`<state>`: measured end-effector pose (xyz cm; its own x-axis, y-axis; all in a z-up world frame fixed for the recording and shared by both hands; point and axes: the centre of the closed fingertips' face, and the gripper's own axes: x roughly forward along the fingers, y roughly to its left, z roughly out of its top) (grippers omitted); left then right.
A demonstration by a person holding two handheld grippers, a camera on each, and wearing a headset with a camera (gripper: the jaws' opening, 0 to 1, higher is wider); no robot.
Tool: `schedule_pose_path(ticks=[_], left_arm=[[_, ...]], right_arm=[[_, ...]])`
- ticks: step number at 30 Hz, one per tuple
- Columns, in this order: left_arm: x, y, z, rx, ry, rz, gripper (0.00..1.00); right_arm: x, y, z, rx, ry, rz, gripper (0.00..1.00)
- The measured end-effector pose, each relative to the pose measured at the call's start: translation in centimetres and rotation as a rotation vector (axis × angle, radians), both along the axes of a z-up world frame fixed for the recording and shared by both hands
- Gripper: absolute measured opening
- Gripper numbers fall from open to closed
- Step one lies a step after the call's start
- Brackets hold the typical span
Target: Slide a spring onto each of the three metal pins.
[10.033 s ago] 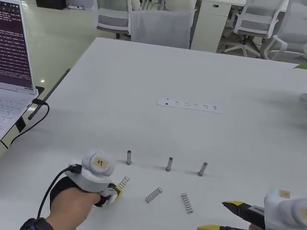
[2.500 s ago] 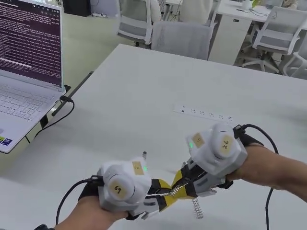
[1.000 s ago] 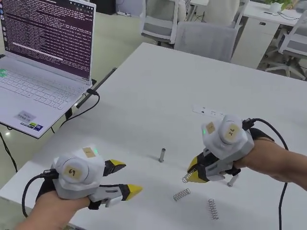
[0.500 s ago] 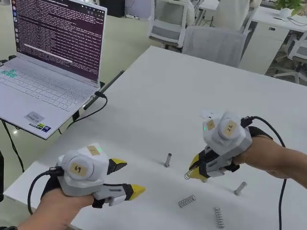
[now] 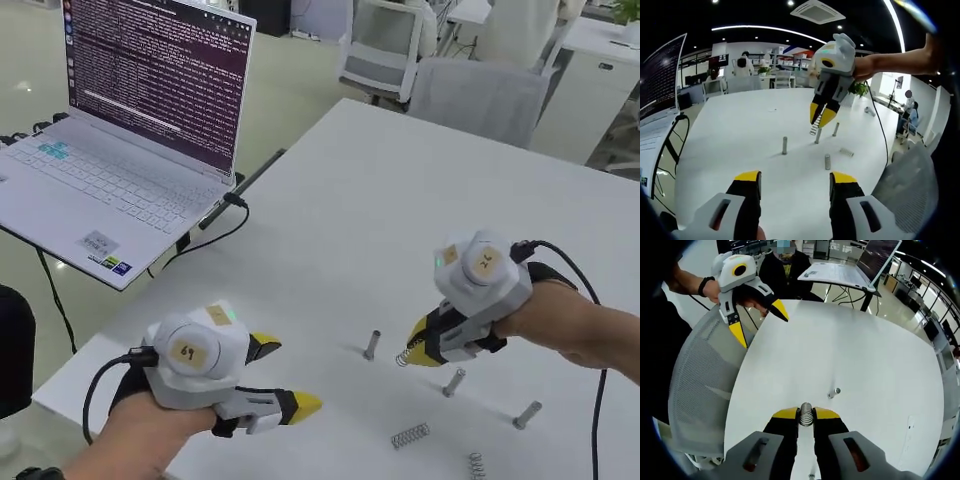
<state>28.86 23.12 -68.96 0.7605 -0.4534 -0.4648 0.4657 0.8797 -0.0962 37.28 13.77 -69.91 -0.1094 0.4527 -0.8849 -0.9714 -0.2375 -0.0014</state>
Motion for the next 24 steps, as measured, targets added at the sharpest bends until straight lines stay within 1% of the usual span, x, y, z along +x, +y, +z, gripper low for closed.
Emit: schedule_pose_path(ticks=[10,21,24], left_arm=[[0.3,-0.1,-0.2,-0.005,0.008,0.001,0.5],[0.5,-0.1,-0.4,-0.008,0.013,0.005,0.5],[0.6,-0.1,-0.3,-0.01,0.014,0.005,0.5]], right_arm=[[1.6,1.1,-0.5,0.002,-0.004,-0.025,0.08],[3.6,2.1,-1.1,0.006,-0.021,-0.065,0.08],[3.9,2.5,-1.3,0.007,-0.014,-0.069,0.08]])
